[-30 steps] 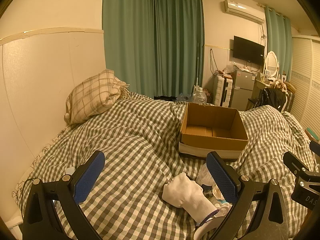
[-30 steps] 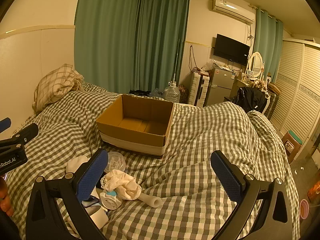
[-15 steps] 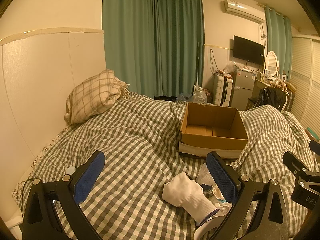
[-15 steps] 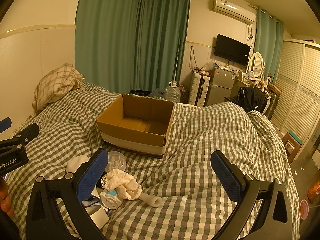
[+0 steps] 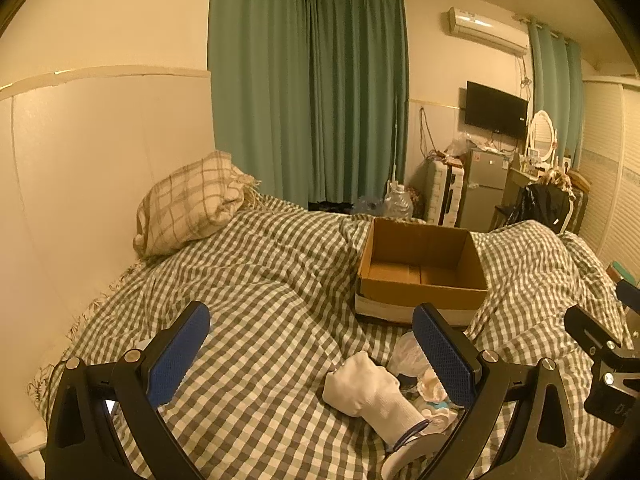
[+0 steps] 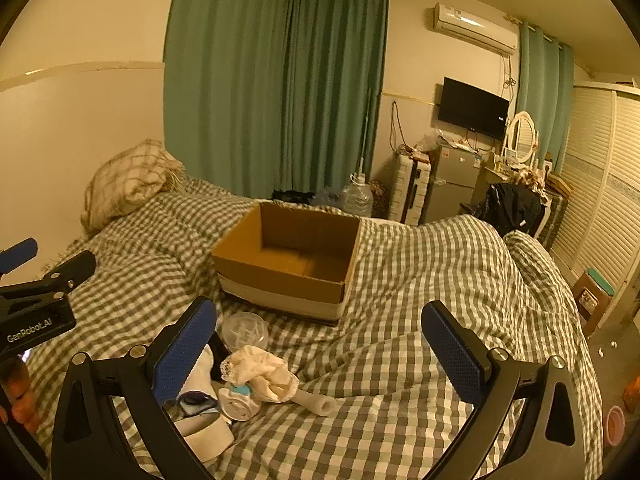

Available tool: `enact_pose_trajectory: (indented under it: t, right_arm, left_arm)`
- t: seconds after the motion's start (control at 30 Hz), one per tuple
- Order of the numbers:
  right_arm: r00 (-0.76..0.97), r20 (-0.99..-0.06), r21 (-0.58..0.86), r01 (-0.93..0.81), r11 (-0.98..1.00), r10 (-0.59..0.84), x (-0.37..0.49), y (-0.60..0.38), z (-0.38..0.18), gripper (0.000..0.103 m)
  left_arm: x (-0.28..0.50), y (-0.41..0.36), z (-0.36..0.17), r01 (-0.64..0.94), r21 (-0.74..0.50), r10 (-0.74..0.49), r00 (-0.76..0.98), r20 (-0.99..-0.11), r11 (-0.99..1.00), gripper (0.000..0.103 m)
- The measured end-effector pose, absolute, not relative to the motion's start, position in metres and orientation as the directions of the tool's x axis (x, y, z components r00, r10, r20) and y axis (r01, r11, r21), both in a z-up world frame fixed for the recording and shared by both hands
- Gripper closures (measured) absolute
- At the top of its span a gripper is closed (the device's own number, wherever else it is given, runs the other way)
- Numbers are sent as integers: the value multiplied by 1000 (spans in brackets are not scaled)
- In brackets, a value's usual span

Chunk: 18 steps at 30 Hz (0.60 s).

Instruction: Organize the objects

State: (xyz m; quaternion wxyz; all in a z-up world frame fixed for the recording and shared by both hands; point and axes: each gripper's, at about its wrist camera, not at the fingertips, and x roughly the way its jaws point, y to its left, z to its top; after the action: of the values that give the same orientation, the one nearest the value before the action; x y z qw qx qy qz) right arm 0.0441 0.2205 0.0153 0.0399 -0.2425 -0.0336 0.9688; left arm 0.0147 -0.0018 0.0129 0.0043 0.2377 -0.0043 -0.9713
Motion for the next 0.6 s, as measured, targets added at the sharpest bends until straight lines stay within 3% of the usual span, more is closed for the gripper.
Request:
enact_pose_trajectory:
  t: [0.33,0.6]
  right_arm:
    - [-869,-489,-74,-52,-996,82,42,226,13,0]
    - [-787,-614,-80,-19,-997,64,-1,235,-26,0]
  left_arm:
    - [4,8,-6,-6,32,-12,-853,-522,-999,0]
    - [-29,15,-63,-15,61,-29,-751,-659,-998,0]
